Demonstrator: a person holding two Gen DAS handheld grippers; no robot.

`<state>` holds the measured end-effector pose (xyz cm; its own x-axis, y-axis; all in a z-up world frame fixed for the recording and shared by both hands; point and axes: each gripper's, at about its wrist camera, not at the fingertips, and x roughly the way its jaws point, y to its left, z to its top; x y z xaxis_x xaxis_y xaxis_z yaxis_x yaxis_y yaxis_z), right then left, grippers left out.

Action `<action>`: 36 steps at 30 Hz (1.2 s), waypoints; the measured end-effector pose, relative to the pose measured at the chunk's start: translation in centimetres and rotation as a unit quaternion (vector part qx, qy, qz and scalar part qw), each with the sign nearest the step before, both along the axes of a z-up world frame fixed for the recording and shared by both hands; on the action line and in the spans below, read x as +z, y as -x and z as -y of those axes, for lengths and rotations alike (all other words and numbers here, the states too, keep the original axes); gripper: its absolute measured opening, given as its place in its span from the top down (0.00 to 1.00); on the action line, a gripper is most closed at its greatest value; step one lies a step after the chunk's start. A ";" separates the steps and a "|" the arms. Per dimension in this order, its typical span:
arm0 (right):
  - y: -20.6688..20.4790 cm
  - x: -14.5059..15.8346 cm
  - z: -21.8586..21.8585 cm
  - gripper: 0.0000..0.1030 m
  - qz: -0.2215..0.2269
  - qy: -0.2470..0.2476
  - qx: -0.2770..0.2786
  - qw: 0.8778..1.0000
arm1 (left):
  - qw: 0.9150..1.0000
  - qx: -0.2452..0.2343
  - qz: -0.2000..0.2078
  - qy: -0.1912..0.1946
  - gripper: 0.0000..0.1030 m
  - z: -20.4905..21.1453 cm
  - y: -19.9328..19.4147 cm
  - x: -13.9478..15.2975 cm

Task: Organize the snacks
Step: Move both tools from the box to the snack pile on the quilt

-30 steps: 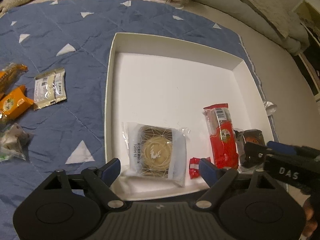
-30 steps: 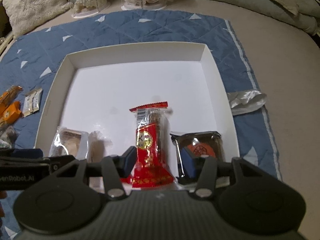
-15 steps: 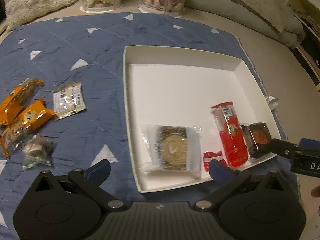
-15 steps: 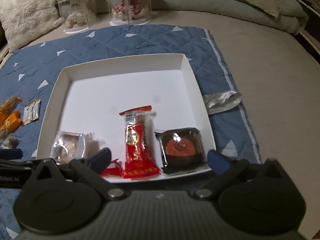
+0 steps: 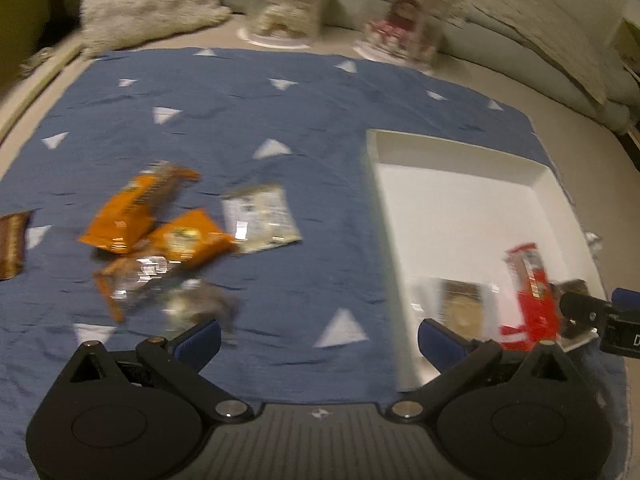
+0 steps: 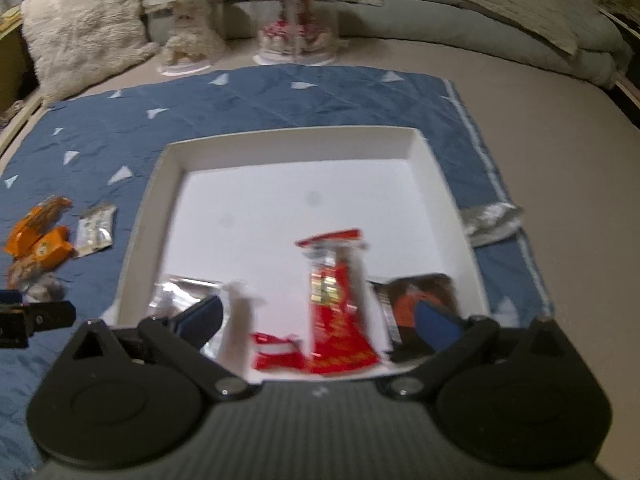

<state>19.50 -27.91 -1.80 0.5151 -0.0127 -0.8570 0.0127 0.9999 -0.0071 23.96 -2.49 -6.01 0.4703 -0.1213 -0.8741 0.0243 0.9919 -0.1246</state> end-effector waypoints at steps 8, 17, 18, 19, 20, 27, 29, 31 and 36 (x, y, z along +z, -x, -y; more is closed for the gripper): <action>-1.5 -0.7 -6.4 0.00 -0.003 -0.004 0.062 0.998 | 0.999 0.049 0.014 -0.016 0.00 -6.4 0.6 0.7; -2.6 -1.2 -14.5 0.00 -0.006 -0.018 0.126 0.992 | 0.994 0.105 0.021 -0.019 0.00 -11.9 0.8 0.8; -2.8 -1.2 -15.2 0.00 -0.008 -0.025 0.129 0.991 | 0.993 0.111 0.022 -0.021 0.00 -12.4 0.7 0.7; -2.9 -1.3 -15.9 0.00 -0.009 -0.030 0.132 0.991 | 0.993 0.116 0.022 -0.024 0.00 -12.9 0.6 0.6; -3.0 -1.5 -16.6 0.00 -0.012 -0.035 0.134 0.990 | 0.992 0.119 0.022 -0.028 0.00 -13.2 0.4 0.5; -4.1 -2.9 -20.6 0.00 -0.031 -0.070 0.126 0.989 | 0.993 0.110 0.023 -0.031 0.00 -14.1 -1.2 -0.2; -4.7 -3.2 -21.0 0.04 -0.038 -0.100 0.118 0.987 | 0.993 0.114 0.018 -0.010 0.02 -14.2 -1.7 -0.3; -5.4 -3.8 -21.3 0.11 -0.058 -0.134 0.108 0.983 | 0.993 0.117 0.010 0.007 0.07 -14.2 -2.1 -0.5; -6.9 -5.8 -22.4 0.28 -0.088 -0.183 0.114 0.973 | 0.993 0.121 -0.006 0.008 0.27 -13.8 -3.0 -1.2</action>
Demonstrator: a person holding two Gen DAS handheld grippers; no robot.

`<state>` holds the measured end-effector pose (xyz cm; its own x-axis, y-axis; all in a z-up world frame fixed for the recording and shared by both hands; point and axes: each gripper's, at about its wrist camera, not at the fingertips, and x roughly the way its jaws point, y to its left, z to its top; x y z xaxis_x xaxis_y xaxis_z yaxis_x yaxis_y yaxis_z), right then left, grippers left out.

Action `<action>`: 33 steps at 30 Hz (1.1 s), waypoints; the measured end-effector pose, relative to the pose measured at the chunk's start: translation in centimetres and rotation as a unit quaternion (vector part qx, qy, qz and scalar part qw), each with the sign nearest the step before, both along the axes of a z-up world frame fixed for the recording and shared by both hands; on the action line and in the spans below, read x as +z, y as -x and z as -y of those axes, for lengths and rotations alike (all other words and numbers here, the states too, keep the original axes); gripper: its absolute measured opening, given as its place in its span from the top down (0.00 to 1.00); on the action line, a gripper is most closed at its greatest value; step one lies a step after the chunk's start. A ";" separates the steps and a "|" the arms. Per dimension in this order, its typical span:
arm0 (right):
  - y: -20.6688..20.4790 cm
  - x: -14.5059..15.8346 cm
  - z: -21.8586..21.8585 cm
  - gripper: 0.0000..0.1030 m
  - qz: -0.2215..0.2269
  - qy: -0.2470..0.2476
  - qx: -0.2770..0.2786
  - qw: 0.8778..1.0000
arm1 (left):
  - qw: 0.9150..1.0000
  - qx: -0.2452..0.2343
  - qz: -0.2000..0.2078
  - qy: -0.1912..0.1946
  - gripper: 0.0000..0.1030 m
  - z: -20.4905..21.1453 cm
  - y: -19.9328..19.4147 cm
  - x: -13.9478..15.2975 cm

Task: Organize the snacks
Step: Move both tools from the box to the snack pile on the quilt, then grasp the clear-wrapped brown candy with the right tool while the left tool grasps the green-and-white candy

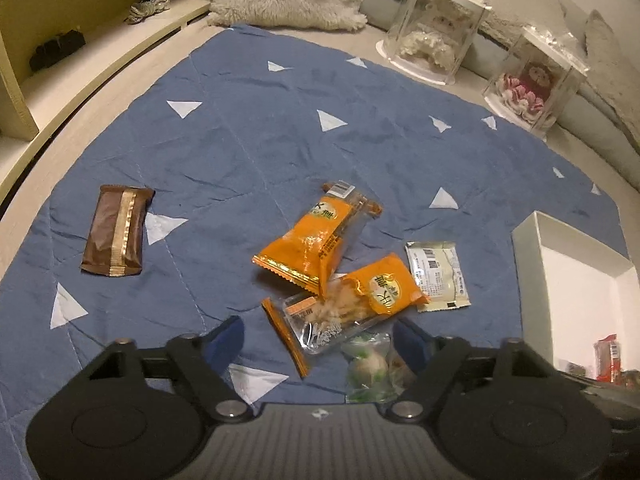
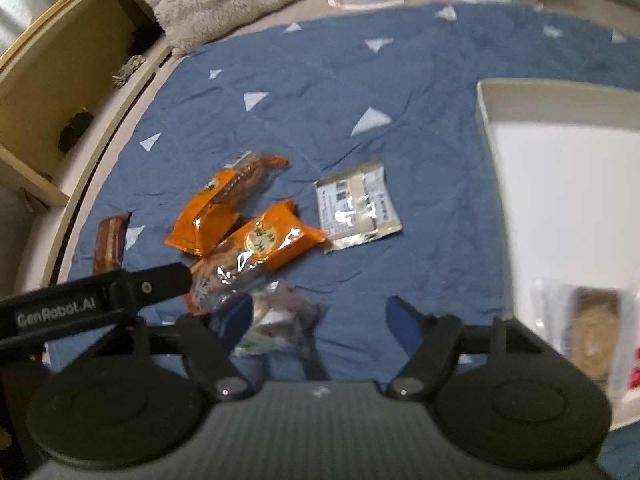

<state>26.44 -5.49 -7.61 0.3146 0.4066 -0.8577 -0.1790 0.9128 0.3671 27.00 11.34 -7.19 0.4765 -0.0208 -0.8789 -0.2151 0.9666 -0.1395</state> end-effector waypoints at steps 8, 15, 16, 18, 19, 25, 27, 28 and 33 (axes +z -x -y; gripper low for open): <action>-2.0 -3.4 -0.2 0.41 -0.073 -0.052 -0.013 0.996 | 1.000 0.010 -0.025 0.015 0.39 -0.5 -0.9 -1.5; -2.4 -4.1 -0.8 0.67 -0.078 -0.050 0.012 0.996 | 0.999 0.020 -0.044 0.021 0.40 0.1 -1.4 -2.5; -2.4 -3.8 -0.7 0.67 -0.068 -0.042 0.013 0.997 | 0.998 0.021 -0.046 0.024 0.41 0.2 -1.4 -2.7; -2.5 -3.2 -0.3 0.67 -0.048 -0.024 0.010 0.998 | 0.998 0.019 -0.051 0.031 0.41 0.7 -1.6 -3.0; -2.5 -2.9 0.1 0.67 -0.044 -0.019 0.008 0.999 | 0.998 0.017 -0.055 0.034 0.41 1.1 -1.6 -3.2; -3.0 -2.6 2.2 0.68 -0.037 -0.002 -0.009 0.999 | 0.997 0.013 -0.068 0.037 0.46 2.6 -1.7 -4.5; -3.1 -2.6 2.5 0.68 -0.036 0.001 -0.011 0.999 | 0.996 0.019 -0.072 0.039 0.49 2.8 -1.6 -4.7; -3.1 -2.6 2.7 0.68 -0.034 0.002 -0.011 0.999 | 0.996 0.022 -0.074 0.041 0.50 2.9 -1.6 -4.8; -3.5 -2.7 3.0 0.68 -0.035 0.001 -0.013 0.999 | 0.995 0.018 -0.089 0.048 0.52 3.5 -1.6 -5.2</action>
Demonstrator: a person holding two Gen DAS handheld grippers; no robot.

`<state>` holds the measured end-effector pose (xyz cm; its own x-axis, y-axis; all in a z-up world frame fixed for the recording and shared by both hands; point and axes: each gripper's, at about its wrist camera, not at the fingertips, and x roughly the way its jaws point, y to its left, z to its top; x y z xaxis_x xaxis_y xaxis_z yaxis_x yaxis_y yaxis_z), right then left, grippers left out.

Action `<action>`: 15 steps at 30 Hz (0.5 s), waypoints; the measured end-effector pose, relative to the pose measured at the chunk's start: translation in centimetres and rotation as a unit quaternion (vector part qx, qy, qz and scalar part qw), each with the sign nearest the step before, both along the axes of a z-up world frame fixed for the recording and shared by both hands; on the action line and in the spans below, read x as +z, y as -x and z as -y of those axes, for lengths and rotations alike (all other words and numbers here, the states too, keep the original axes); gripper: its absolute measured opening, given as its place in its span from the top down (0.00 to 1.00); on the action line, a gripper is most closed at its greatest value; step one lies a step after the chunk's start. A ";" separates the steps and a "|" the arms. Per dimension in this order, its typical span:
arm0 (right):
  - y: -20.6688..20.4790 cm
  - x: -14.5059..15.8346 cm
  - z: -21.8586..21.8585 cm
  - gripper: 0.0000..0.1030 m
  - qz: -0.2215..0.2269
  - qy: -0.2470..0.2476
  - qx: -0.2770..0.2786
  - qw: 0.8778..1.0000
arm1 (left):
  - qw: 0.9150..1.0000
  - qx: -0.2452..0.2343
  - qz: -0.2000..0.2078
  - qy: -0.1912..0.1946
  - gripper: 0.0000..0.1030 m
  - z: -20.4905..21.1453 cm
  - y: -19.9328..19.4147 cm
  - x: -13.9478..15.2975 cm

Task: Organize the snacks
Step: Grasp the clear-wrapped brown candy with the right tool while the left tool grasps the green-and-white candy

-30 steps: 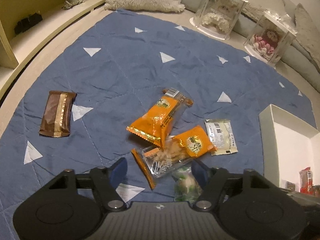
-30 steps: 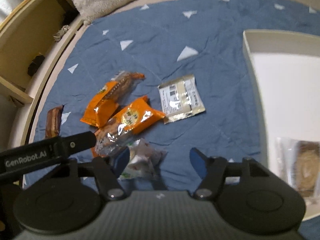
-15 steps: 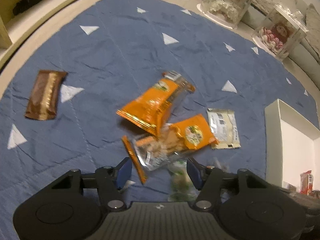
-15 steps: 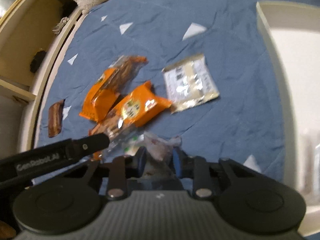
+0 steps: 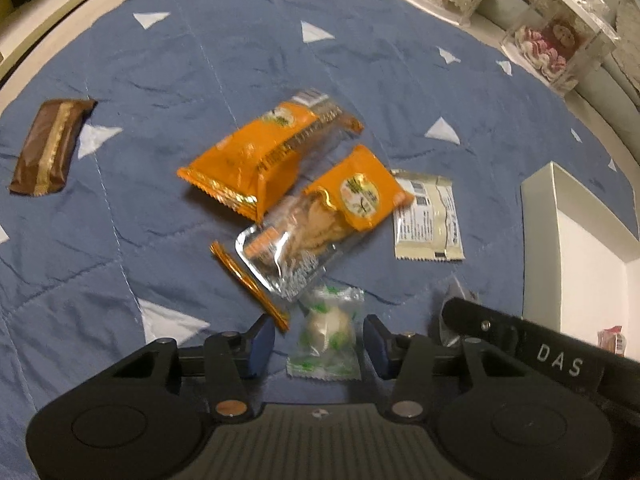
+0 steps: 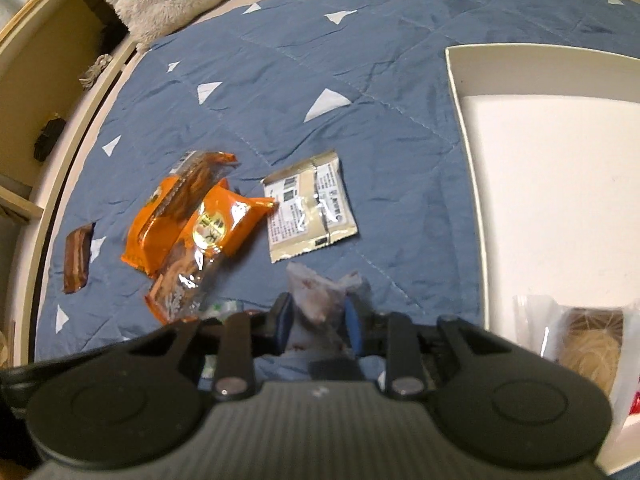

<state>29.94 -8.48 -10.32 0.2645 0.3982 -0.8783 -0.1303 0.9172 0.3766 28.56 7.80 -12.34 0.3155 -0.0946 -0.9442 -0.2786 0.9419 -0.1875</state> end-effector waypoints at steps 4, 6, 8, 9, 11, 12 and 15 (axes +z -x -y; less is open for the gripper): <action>-0.1 -0.1 0.0 0.67 0.000 0.002 0.001 1.000 | 1.000 0.002 -0.004 0.009 0.53 0.7 0.1 -0.3; -0.2 0.0 0.0 0.67 0.000 0.001 0.000 1.000 | 1.000 0.008 0.004 0.010 0.54 0.8 0.0 -0.4; -0.3 0.1 0.1 0.67 0.002 0.001 -0.004 1.000 | 1.000 0.012 0.010 0.008 0.58 0.9 -0.2 -0.6; -0.3 0.1 0.2 0.68 0.002 0.000 -0.005 1.000 | 1.000 0.014 0.010 0.005 0.61 0.9 -0.2 -0.7; -0.3 0.2 0.3 0.68 0.002 0.000 -0.007 1.000 | 1.000 0.013 0.010 0.002 0.62 1.1 -0.4 -1.0; -0.3 0.2 0.3 0.68 0.003 0.001 -0.007 1.000 | 1.000 0.010 0.010 -0.002 0.62 1.2 -0.4 -1.1; -0.2 0.3 0.4 0.68 0.003 0.004 -0.008 1.000 | 1.000 0.003 0.013 -0.014 0.63 1.7 -0.6 -1.3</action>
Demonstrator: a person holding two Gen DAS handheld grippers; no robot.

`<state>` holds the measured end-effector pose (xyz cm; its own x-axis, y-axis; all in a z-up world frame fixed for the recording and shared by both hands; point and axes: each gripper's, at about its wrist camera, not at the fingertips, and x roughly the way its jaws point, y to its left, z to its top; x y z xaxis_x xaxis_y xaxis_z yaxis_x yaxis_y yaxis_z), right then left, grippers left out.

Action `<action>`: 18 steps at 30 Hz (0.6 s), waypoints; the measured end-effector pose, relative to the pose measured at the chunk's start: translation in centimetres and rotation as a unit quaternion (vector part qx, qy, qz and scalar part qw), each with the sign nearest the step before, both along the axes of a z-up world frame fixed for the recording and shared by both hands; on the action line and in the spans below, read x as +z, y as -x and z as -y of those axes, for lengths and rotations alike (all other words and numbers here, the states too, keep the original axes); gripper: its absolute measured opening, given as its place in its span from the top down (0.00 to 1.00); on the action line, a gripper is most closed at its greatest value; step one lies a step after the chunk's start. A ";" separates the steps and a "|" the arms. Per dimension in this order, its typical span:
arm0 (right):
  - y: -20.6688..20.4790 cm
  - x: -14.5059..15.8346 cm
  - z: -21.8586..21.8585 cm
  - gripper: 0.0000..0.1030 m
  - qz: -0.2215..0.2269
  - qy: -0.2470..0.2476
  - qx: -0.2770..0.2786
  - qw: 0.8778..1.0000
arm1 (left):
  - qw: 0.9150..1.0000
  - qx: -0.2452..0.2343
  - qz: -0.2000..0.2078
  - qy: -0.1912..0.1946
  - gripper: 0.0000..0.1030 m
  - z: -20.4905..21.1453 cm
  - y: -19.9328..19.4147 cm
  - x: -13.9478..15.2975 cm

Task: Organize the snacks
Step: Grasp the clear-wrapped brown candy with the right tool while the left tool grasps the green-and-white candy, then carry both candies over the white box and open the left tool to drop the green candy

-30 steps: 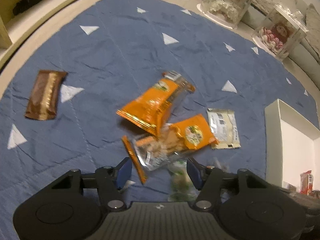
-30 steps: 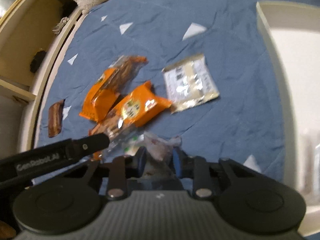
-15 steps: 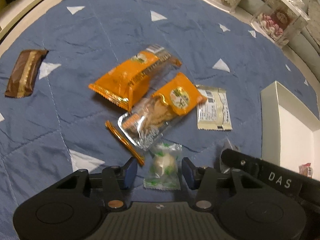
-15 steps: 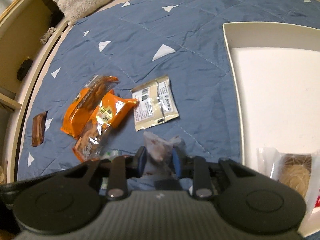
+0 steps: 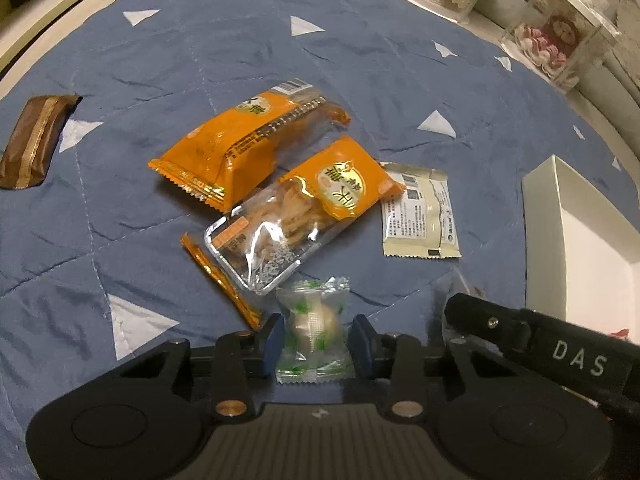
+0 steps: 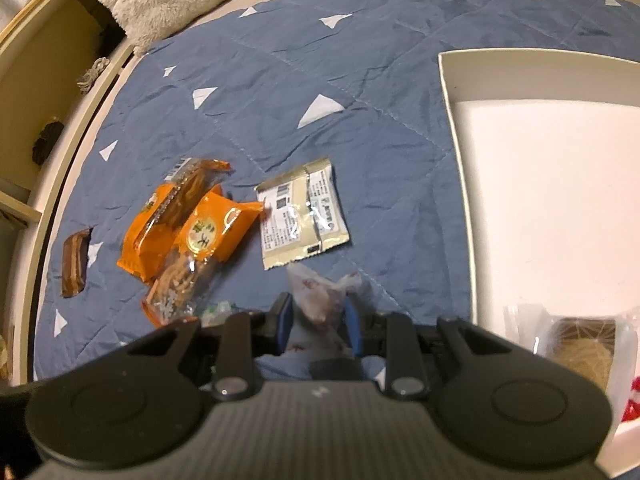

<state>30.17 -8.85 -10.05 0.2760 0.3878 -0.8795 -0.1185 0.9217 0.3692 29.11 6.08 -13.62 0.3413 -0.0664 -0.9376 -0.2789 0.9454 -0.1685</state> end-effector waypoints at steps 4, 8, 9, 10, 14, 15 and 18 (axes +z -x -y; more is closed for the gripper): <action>0.1 0.2 0.1 0.68 0.001 0.005 0.003 1.000 | 1.000 -0.013 0.007 -0.010 0.67 0.3 0.0 0.1; 0.5 0.8 0.1 0.68 0.007 0.005 0.005 1.000 | 0.999 -0.027 0.019 -0.002 0.67 0.6 0.5 1.1; 0.7 1.0 0.2 0.68 0.009 0.006 0.007 1.000 | 0.999 -0.028 0.024 -0.003 0.67 0.7 0.7 1.5; 0.9 1.2 0.2 0.68 0.013 0.008 0.008 1.000 | 0.999 -0.027 0.028 -0.003 0.67 0.6 0.9 1.8; 1.6 2.2 0.8 0.68 0.020 0.009 0.005 1.000 | 0.999 -0.026 0.046 -0.005 0.67 0.2 1.7 3.5; 1.8 2.5 1.0 0.68 0.024 0.008 0.005 1.000 | 0.998 -0.027 0.051 -0.006 0.67 0.3 1.8 3.9; 2.7 3.9 1.5 0.68 0.043 0.010 0.010 0.999 | 0.997 -0.038 0.073 -0.014 0.67 0.5 2.5 5.4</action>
<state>27.48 -10.38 -6.19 0.3438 0.3768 -0.8601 -0.1683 0.9259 0.3383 26.62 5.61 -8.17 0.4695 -0.0722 -0.8799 -0.1815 0.9675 -0.1763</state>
